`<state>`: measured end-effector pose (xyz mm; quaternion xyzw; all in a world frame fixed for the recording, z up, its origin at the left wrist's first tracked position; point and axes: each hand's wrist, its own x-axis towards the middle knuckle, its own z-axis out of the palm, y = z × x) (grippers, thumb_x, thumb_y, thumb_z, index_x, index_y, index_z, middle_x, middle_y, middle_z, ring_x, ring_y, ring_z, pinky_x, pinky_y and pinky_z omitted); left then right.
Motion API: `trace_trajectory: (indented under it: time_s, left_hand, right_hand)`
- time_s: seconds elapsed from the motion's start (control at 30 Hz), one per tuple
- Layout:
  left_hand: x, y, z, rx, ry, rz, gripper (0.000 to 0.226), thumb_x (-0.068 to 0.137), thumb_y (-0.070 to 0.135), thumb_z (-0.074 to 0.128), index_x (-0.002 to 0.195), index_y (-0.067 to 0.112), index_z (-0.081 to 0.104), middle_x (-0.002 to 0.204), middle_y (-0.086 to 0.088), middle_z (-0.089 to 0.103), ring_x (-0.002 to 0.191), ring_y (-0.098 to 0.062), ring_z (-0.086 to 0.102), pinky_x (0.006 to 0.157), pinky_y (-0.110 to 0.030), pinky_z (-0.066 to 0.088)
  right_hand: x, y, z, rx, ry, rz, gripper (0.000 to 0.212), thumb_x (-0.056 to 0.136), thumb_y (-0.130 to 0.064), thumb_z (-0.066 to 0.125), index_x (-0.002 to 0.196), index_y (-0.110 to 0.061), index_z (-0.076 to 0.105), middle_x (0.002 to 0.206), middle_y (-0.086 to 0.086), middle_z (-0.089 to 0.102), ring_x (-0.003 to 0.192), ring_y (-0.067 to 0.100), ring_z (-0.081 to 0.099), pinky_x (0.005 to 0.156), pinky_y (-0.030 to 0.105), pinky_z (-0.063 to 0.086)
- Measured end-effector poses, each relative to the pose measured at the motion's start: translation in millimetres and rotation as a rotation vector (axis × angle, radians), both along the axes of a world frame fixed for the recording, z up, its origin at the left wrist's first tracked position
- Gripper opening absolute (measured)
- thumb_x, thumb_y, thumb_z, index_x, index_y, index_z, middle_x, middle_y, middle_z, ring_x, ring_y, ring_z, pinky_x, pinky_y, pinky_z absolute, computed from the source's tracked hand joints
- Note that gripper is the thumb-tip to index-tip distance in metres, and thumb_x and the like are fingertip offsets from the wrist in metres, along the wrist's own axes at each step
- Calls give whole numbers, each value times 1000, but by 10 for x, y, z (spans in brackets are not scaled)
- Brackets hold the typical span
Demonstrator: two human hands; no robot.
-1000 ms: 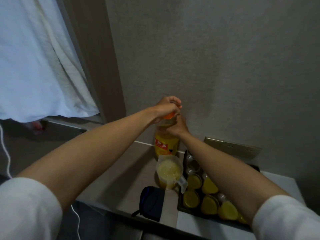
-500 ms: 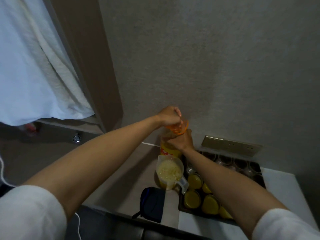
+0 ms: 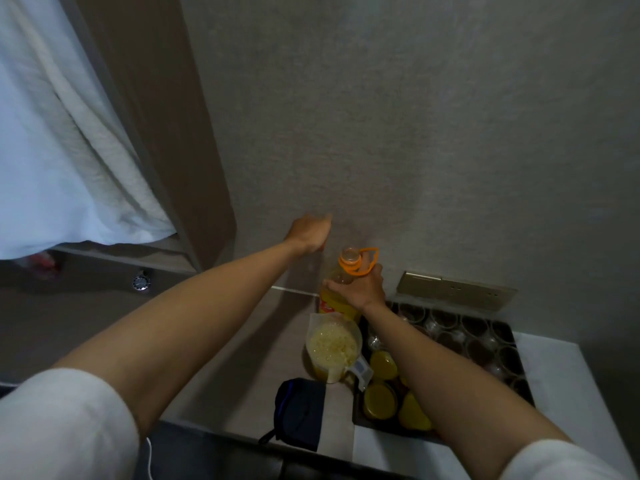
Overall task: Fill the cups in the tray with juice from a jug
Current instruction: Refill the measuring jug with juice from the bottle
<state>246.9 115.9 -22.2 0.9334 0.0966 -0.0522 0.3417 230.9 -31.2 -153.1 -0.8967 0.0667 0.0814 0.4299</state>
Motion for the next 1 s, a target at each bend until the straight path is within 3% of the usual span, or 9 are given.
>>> trace_trajectory:
  time_s: [0.07, 0.2, 0.3, 0.43, 0.6, 0.73, 0.9, 1.0]
  left_hand:
    - [17, -44, -53, 56, -13, -37, 40, 108, 14, 28, 108, -3, 64, 124, -30, 62, 120, -43, 57, 93, -40, 41]
    - [34, -186, -118, 96, -41, -167, 34, 109, 14, 35, 118, -11, 56, 131, -32, 55, 121, -45, 54, 93, -41, 39]
    - [61, -258, -203, 122, -93, -277, 25, 103, 17, 52, 117, -4, 54, 118, -27, 62, 110, -43, 60, 85, -41, 43]
    - [30, -287, -199, 235, -159, -342, 33, 92, 23, 73, 112, 2, 59, 115, -23, 65, 106, -40, 62, 81, -41, 44]
    - [29, -247, -109, 294, -134, -414, 31, 90, 26, 75, 112, 5, 68, 115, -22, 68, 109, -37, 64, 82, -36, 45]
    - [11, -281, 49, 421, -5, -540, 14, 90, 8, 63, 97, 1, 72, 107, -26, 71, 105, -39, 67, 82, -40, 48]
    - [5, -366, 189, 560, -18, -569, 24, 86, 7, 65, 107, -3, 72, 111, -27, 68, 104, -42, 67, 80, -41, 52]
    - [-9, -454, 216, 681, -56, -558, 38, 89, 24, 74, 118, -1, 67, 124, -24, 63, 112, -41, 65, 85, -40, 51]
  right_hand:
    - [11, 10, 8, 5, 2, 18, 116, 50, -72, 87, 140, -17, 39, 133, 8, 37, 132, 39, 44, 105, 46, 46]
    - [-1, 3, 76, -11, -17, 55, 91, 67, -54, 90, 136, -17, 44, 130, 10, 35, 130, 39, 43, 103, 44, 45]
    - [-28, 0, 107, -45, -24, 75, 86, 71, -53, 88, 137, -19, 45, 128, 11, 36, 126, 39, 44, 101, 44, 46]
    - [-27, 11, 123, -63, -34, 78, 88, 71, -57, 86, 139, -21, 45, 127, 12, 36, 125, 40, 45, 99, 44, 46]
    - [-44, 1, 128, -72, -40, 71, 84, 73, -51, 86, 140, -19, 46, 130, 13, 36, 127, 40, 44, 100, 45, 47]
    - [-46, 17, 120, -60, -21, 62, 87, 71, -56, 87, 139, -20, 47, 129, 10, 34, 129, 39, 43, 101, 44, 46]
    - [-78, 11, 112, -45, -13, 47, 90, 70, -53, 88, 139, -15, 44, 127, 8, 34, 130, 35, 42, 101, 43, 46]
    - [-85, 4, 108, -53, -28, 43, 88, 68, -51, 88, 137, -18, 43, 119, 3, 31, 127, 37, 45, 97, 42, 47]
